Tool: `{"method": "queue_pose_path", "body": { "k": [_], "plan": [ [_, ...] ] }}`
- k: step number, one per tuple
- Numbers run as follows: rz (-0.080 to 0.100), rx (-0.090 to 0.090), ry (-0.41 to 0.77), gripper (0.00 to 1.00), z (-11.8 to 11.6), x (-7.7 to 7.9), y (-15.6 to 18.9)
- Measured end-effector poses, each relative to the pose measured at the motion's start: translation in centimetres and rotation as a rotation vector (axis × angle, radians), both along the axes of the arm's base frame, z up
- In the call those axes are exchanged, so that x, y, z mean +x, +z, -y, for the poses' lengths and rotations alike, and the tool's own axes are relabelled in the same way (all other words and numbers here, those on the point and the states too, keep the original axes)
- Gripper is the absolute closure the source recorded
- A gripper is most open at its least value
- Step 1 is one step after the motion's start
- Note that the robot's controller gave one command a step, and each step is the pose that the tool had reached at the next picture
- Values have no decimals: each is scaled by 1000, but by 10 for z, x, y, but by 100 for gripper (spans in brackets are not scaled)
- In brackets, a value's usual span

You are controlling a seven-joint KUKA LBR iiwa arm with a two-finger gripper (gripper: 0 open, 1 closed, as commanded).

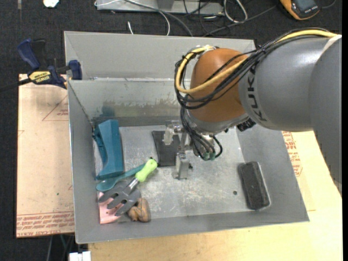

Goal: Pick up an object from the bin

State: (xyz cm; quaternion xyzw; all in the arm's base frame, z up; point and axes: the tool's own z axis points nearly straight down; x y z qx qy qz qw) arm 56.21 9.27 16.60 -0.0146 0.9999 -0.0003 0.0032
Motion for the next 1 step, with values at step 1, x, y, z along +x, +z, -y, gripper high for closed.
{"method": "queue_pose_path", "body": {
  "k": [1],
  "plan": [
    [2, 1, 224, 0, -4, 36, -50]
  ]
}}
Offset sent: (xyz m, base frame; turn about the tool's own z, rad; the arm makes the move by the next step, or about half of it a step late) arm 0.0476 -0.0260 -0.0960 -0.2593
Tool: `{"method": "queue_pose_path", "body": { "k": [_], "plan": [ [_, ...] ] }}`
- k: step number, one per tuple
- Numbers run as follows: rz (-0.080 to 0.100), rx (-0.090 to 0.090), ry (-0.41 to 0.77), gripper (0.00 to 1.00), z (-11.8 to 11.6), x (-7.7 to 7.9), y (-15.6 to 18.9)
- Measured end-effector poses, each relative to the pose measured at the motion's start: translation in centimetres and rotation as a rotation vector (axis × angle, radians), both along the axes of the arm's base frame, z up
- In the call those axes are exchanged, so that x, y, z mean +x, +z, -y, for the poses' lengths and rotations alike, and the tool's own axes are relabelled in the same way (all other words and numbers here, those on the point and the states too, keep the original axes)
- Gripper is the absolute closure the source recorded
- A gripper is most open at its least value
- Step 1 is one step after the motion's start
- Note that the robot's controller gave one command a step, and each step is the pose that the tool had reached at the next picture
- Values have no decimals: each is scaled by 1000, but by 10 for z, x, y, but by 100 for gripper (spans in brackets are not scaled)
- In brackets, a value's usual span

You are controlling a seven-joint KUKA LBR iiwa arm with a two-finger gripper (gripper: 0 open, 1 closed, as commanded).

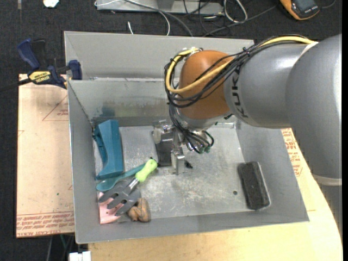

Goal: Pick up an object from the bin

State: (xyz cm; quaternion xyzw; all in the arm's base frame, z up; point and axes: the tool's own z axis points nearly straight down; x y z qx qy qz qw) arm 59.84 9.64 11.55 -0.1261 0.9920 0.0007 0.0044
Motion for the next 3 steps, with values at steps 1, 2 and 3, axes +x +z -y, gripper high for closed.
{"method": "queue_pose_path", "body": {
  "k": [1, 2, 3],
  "plan": [
    [6, 2, 47, 0, 23, 10, -39],
    [4, 0, 308, 100, 38, 28, -44],
    [4, 0, 308, 100, 38, 28, -44]
  ]
}}
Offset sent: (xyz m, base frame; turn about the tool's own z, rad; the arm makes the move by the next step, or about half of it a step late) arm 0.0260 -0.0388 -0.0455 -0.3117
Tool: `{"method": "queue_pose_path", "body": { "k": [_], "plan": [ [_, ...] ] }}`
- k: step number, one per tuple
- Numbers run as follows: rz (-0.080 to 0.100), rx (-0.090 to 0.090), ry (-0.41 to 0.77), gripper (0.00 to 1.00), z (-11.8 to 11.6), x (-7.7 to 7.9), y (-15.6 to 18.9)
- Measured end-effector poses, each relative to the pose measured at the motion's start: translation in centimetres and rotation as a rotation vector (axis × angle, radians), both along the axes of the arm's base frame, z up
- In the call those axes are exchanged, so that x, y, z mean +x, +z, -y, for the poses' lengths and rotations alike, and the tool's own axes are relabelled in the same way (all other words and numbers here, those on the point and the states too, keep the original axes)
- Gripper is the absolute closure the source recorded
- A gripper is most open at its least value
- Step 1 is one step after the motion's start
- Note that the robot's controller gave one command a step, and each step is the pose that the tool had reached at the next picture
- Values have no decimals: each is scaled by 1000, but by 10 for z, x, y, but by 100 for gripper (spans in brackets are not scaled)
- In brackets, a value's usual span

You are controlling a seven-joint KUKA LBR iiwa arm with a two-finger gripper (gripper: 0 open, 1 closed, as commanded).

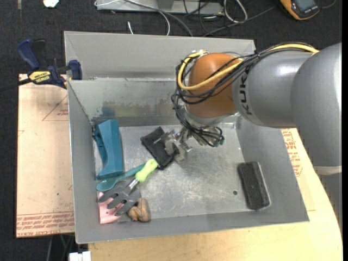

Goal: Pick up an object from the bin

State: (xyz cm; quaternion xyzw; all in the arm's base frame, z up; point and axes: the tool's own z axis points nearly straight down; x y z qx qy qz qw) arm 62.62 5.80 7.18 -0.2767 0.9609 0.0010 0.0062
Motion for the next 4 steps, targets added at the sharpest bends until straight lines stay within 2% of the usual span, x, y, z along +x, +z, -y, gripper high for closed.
{"method": "queue_pose_path", "body": {
  "k": [1, 2, 3, 4],
  "plan": [
    [3, 2, 5, 100, -9, 0, 19],
    [6, 2, -18, 100, 4, 13, 32],
    [-8, 1, 2, 100, 4, 9, 48],
    [9, 0, 232, 100, -29, 0, 63]
  ]
}}
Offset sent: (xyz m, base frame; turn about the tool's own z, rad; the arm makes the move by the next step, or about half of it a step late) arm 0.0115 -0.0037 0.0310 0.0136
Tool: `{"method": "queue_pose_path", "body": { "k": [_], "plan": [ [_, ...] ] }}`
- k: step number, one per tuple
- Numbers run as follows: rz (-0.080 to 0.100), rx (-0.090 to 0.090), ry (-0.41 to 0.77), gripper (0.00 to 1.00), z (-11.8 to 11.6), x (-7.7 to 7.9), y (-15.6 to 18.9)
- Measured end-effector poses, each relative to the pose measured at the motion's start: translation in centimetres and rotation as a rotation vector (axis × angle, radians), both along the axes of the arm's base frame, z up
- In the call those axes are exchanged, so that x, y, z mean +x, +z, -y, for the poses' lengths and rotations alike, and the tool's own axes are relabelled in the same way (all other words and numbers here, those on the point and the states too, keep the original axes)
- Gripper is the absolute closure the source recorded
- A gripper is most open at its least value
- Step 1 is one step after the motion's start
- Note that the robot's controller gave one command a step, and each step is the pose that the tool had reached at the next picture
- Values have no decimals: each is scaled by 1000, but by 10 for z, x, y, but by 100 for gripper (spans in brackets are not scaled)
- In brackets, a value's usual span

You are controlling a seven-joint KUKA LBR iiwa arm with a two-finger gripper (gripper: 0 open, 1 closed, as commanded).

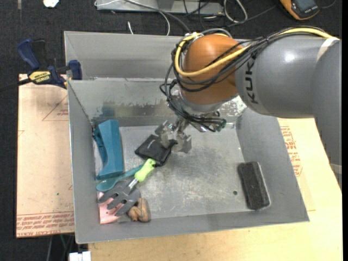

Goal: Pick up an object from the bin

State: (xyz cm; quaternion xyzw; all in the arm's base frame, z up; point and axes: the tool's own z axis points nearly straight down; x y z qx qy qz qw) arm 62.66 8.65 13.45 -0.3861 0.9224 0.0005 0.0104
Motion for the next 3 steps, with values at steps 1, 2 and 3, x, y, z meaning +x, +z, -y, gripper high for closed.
{"method": "queue_pose_path", "body": {
  "k": [1, 2, 3],
  "plan": [
    [0, 1, 25, 100, 27, 21, -60],
    [-6, 0, 53, 100, 12, 15, 8],
    [-6, 2, 48, 100, 33, 23, 84]
  ]
}}
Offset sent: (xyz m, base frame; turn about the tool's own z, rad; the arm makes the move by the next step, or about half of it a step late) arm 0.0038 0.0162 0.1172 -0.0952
